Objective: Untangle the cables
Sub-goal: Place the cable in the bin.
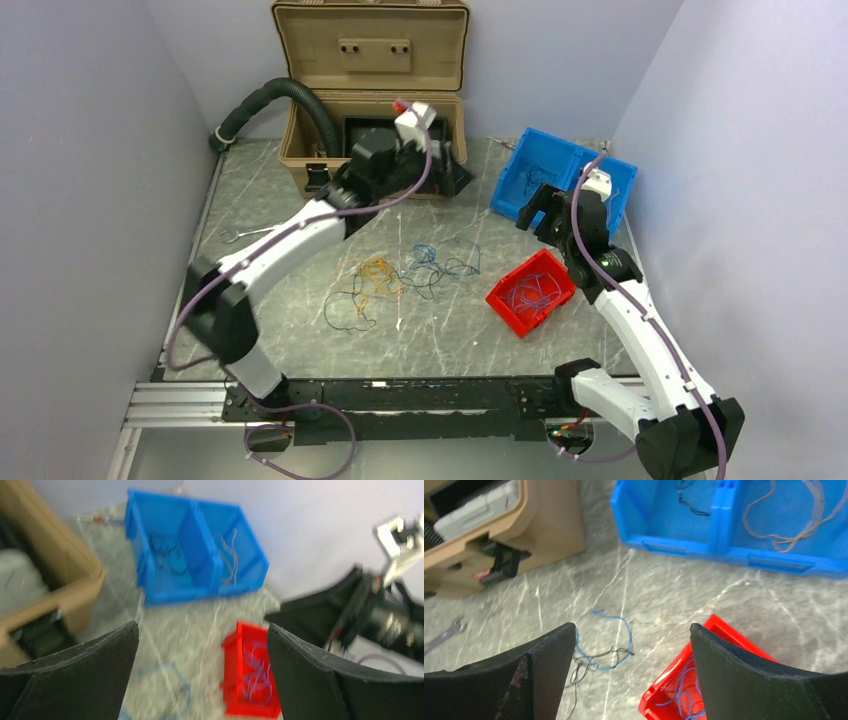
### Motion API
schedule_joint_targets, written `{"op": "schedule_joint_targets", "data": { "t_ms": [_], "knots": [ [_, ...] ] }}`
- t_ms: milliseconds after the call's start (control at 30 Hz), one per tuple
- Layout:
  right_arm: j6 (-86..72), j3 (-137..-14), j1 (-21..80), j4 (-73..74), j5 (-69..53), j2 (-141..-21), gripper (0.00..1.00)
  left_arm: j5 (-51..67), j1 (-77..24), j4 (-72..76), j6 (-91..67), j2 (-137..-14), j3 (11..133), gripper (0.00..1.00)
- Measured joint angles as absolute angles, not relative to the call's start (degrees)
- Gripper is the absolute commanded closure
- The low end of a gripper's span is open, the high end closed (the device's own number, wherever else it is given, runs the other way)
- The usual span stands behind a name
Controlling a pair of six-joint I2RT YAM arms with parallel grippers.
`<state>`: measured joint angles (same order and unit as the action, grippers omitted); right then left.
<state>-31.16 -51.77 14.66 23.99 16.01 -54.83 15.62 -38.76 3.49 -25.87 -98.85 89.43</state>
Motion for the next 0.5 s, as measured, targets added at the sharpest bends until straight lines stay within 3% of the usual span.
{"op": "schedule_joint_targets", "data": {
  "t_ms": [167,367,500],
  "knots": [
    [-29.6,-51.7,14.7,24.4,7.6,-58.0,0.01,12.8,-38.8,3.7,-22.7,-82.0,66.6,0.01],
    [-28.9,-51.7,15.7,25.1,0.3,-67.2,0.00,10.9,-38.8,3.2,-17.8,-74.2,49.5,0.00],
    [-28.9,-52.4,19.2,25.0,-1.3,-73.7,0.02,10.2,-38.8,3.8,-15.2,-73.6,45.0,0.01]
  ]
}}
